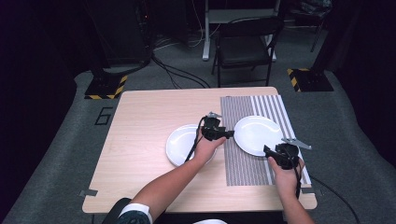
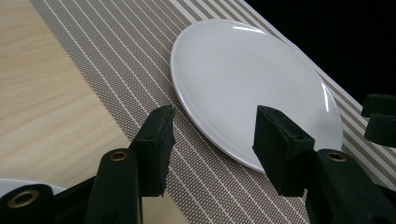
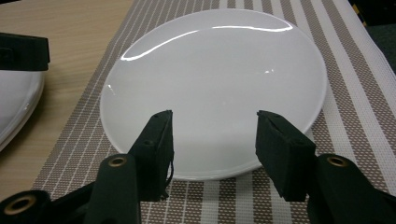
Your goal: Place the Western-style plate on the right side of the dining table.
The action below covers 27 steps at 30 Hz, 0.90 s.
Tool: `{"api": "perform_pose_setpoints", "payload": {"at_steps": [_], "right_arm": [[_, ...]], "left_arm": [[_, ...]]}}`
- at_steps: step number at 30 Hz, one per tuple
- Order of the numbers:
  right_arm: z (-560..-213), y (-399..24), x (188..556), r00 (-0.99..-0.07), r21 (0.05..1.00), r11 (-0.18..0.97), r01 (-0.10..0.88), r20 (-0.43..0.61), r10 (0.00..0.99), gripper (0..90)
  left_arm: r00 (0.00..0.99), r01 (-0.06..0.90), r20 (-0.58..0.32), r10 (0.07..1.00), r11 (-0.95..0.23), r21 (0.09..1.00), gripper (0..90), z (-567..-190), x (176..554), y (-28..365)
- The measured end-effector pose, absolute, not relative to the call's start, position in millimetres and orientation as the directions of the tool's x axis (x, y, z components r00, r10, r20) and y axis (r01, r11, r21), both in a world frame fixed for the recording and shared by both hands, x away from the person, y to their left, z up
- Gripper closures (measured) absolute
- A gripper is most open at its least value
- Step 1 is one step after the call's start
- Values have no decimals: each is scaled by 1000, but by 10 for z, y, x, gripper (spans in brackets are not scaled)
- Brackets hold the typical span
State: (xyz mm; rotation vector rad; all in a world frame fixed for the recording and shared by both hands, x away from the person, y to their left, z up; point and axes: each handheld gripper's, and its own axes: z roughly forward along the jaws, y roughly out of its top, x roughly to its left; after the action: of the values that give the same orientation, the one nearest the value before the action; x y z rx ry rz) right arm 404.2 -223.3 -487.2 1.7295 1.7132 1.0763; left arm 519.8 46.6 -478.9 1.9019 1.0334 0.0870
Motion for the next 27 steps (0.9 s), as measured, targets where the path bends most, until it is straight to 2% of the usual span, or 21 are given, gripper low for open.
{"api": "perform_pose_setpoints", "payload": {"at_steps": [6,27], "right_arm": [[-4792,-2146,4065,-129,798,-87,597,202,971,455],[-4682,-1780,4091,-260,809,7,587,180,949,449]], "left_arm": [[639,598,-307,706,-203,775,472,-4698,5174,671],[605,589,-275,747,-188,786,463,-4641,5045,1267]]}}
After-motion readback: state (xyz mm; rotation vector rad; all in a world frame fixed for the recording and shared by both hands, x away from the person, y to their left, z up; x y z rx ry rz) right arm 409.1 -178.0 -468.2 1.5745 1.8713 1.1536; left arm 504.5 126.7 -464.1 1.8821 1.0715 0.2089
